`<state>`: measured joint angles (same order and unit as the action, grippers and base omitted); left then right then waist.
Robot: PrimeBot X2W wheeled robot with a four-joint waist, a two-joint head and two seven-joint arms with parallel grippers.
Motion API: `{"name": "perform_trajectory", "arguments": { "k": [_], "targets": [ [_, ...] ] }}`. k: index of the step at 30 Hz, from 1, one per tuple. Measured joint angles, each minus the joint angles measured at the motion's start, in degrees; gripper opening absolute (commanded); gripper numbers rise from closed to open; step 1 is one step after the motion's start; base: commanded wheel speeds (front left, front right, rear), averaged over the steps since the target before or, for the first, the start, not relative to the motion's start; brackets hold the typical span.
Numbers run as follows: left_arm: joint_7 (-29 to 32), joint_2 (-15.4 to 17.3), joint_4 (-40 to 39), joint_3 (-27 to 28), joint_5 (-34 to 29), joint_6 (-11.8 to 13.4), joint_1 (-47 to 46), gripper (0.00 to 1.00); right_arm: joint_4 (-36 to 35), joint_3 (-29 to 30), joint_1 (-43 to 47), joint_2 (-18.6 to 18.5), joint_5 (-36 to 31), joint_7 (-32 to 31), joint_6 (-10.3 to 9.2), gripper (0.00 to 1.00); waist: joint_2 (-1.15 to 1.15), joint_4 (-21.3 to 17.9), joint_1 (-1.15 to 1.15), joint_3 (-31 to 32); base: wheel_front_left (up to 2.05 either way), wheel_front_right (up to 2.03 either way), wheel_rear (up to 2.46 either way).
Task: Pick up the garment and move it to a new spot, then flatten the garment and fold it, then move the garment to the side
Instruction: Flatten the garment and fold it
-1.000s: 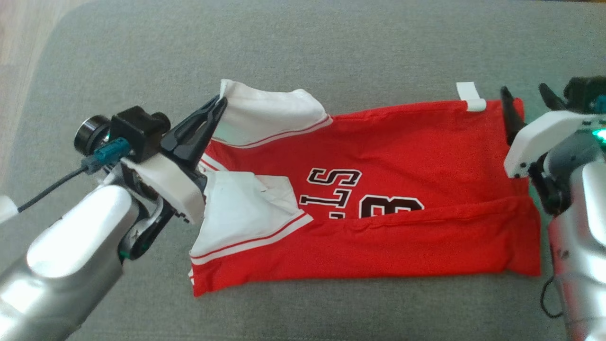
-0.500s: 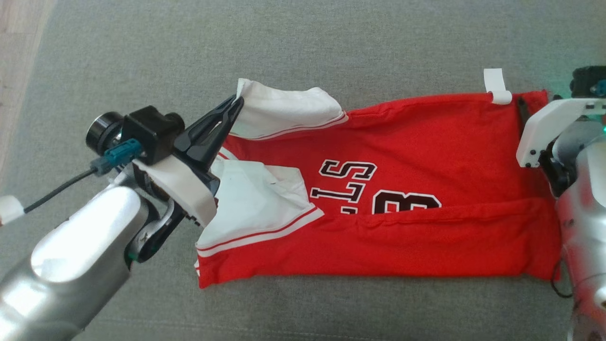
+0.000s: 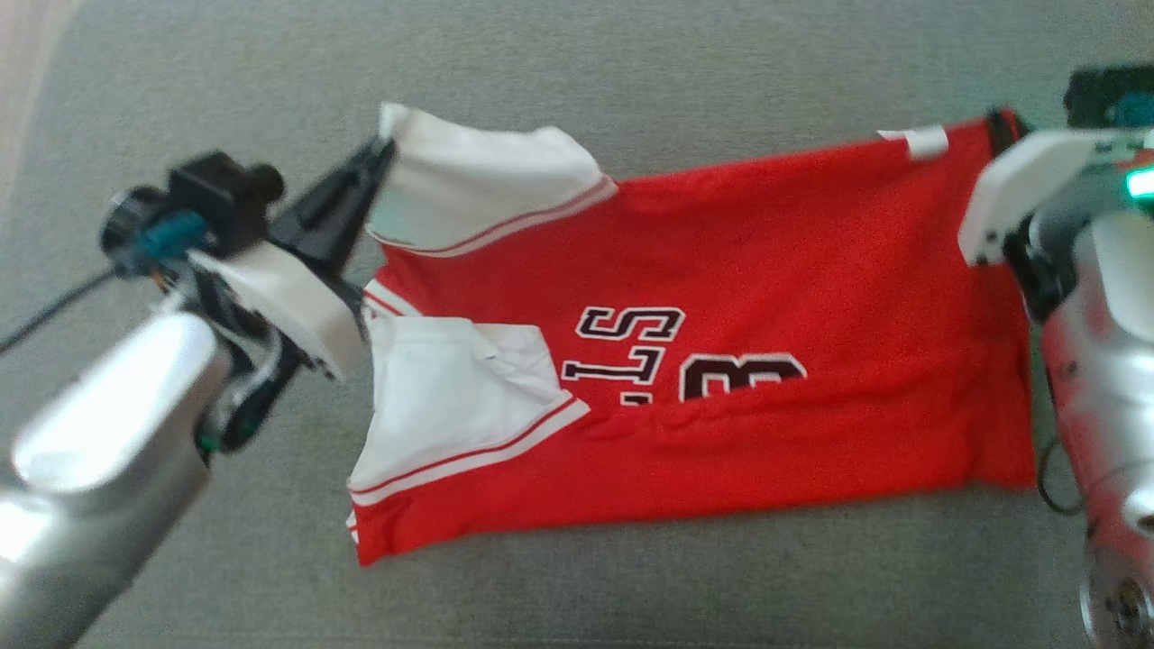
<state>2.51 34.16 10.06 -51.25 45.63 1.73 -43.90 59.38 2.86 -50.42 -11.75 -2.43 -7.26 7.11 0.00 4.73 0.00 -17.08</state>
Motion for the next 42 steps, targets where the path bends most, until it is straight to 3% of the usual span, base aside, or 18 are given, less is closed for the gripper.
{"name": "perform_trajectory", "arguments": {
  "k": [11, 19, 25, 35, 42],
  "targets": [
    [-1.7, -0.8, 17.9, 3.0, -2.3, -3.8, -14.7, 0.00, -4.6, -10.9, -9.6, 0.4, 16.0, 7.0, 0.00, 0.00, 0.00, -4.9, 0.00, -2.1, 0.00, 0.00, 0.00],
    [-8.5, -6.1, 30.0, 3.2, -6.5, -5.1, -24.8, 0.00, -5.1, -15.5, -13.4, 0.0, 22.2, 12.4, 0.00, 0.00, 0.00, -7.2, 0.01, -4.1, 0.00, 0.00, 0.00],
    [-11.7, -8.6, 35.7, 2.1, -6.9, -7.0, -25.1, 0.00, -4.3, -19.3, -13.3, -1.3, 27.1, 13.9, 0.00, 0.00, 0.00, -6.6, 0.00, -3.5, 0.00, 0.00, 0.00],
    [-14.5, -9.1, 34.8, -0.8, -5.5, -8.4, -16.7, 0.00, -5.0, -28.4, -5.4, -7.2, 35.7, 11.1, 0.00, 0.00, 0.00, -4.1, 0.00, 0.1, 0.00, 0.00, 0.00],
    [-7.8, -5.0, 25.1, -6.6, -3.1, -8.9, -8.0, 0.00, -6.0, -34.4, 0.9, -12.7, 41.5, 6.4, 0.00, 0.00, 0.00, -2.0, -0.01, 3.3, 0.00, 0.00, 0.00]
  ]
}}
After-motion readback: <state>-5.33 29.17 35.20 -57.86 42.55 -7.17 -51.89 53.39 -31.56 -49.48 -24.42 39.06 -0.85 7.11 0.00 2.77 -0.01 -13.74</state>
